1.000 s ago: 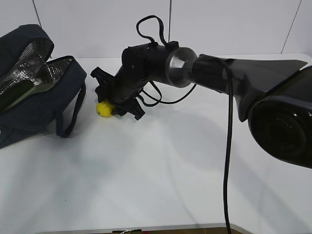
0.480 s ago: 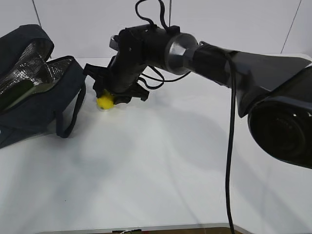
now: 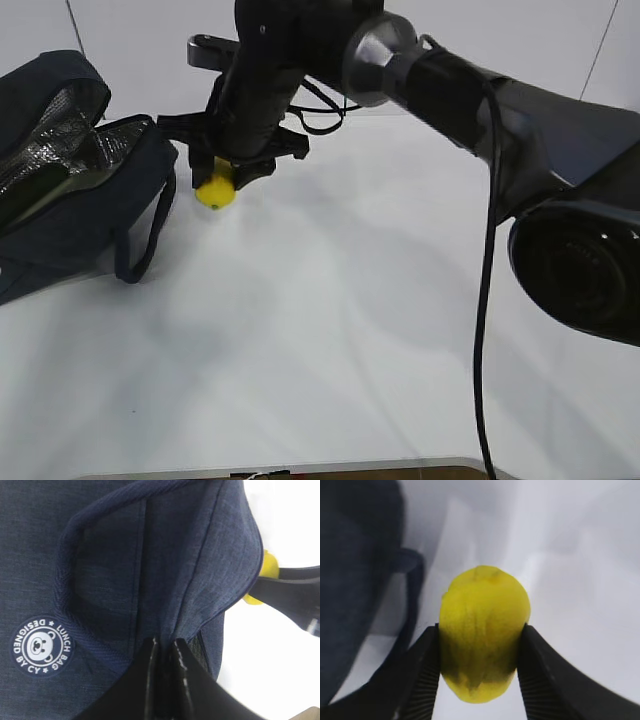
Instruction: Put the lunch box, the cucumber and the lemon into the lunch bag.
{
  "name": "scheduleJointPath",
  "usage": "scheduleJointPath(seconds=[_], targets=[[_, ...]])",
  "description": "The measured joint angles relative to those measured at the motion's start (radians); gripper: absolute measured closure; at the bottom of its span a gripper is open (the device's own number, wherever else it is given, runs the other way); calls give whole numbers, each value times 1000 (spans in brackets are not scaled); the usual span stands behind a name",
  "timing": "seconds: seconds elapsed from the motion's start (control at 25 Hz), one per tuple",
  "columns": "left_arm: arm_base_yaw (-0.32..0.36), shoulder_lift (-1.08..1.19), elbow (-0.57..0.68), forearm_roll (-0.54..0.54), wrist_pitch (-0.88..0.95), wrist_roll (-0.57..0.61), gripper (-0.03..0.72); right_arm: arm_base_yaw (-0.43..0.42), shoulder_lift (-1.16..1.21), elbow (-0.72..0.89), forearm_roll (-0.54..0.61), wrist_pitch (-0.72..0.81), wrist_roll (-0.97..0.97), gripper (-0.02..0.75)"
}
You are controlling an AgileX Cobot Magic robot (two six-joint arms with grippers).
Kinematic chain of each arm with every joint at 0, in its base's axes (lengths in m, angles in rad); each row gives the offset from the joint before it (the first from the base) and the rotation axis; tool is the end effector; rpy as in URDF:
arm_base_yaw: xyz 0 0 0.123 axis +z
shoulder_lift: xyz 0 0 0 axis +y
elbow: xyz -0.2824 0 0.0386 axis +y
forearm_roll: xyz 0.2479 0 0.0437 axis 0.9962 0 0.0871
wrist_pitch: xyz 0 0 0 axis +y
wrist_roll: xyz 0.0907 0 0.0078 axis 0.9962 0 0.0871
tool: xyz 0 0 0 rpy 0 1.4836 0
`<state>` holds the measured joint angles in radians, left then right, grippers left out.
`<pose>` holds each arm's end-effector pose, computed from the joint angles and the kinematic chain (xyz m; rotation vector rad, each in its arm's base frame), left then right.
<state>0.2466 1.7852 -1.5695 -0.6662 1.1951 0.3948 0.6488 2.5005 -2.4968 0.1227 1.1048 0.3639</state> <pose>0.3753 0.0405 0.3100 -0.0331 2.6167 -0.7332 0.4281 0.3372 0.2267 -0.3476 2.6520 0.5122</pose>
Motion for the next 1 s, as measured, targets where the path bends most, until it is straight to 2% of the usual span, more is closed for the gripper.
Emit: scheduleJointPath(seconds=[0.24,0.68,1.0], targets=[[0,0,0,-2,0,0,677,0,0,-122,165,21,-127,382],[0,0,0,-7,6,0,677,0,52,-146,484,-157,-148,382],[0,0,0,-46,10,8,677,1,73,-146,504,-263,-150,374]])
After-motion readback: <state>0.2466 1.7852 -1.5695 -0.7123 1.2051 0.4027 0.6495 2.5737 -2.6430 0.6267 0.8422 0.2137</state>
